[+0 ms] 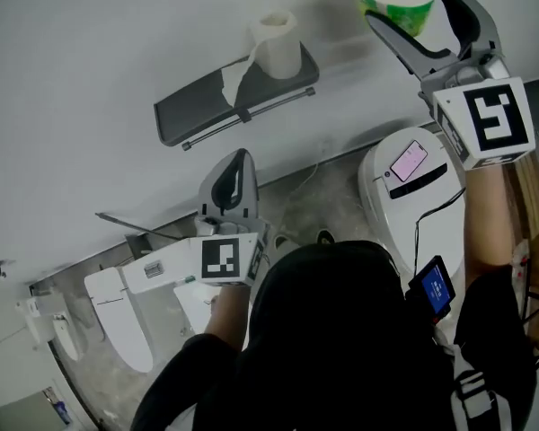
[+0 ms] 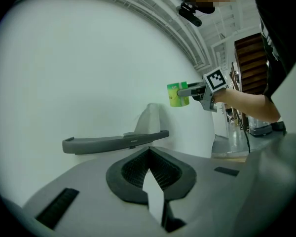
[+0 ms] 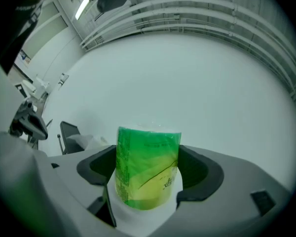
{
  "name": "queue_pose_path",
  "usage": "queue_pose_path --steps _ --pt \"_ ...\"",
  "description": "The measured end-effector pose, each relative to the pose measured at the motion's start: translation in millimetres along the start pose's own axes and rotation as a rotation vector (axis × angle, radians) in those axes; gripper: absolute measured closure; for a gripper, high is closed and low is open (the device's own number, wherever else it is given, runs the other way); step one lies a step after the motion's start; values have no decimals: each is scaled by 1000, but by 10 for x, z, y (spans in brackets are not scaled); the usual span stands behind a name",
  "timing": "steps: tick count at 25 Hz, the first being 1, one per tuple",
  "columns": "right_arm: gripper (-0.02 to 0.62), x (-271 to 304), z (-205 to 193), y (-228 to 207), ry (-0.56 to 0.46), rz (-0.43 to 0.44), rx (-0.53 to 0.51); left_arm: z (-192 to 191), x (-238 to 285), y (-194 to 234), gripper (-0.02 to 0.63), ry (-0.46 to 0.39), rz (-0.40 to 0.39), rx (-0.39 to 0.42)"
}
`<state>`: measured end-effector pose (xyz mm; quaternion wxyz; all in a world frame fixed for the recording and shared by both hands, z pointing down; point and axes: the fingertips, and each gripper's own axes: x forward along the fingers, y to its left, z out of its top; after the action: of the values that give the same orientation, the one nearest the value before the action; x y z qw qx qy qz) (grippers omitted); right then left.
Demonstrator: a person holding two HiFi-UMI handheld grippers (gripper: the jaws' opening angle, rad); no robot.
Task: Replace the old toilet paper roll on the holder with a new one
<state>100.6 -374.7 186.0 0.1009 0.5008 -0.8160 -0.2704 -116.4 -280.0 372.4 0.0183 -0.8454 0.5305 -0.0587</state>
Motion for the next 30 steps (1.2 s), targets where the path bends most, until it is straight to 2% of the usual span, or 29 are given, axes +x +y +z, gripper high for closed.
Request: queue_pose_path --steps 5,11,15,17,20,23,30 --pt "215 20 -713 222 122 2 -84 -3 -19 -18 592 35 37 18" --pt "215 71 -1633 895 270 118 -177 -51 -122 20 592 93 84 33" --pt "215 76 -2005 1204 336 170 -215 -96 -207 42 592 124 107 40" --pt "215 76 -2112 1324 358 187 -267 -128 -244 44 592 146 111 34" --pt "215 94 -2198 1498 382 210 -390 -123 -262 24 592 94 103 19" --pt "215 149 -2196 1687 386 235 -524 -141 -282 36 592 97 106 18" --pt "215 297 -2061 1974 372 264 -667 -101 -345 137 592 86 135 31"
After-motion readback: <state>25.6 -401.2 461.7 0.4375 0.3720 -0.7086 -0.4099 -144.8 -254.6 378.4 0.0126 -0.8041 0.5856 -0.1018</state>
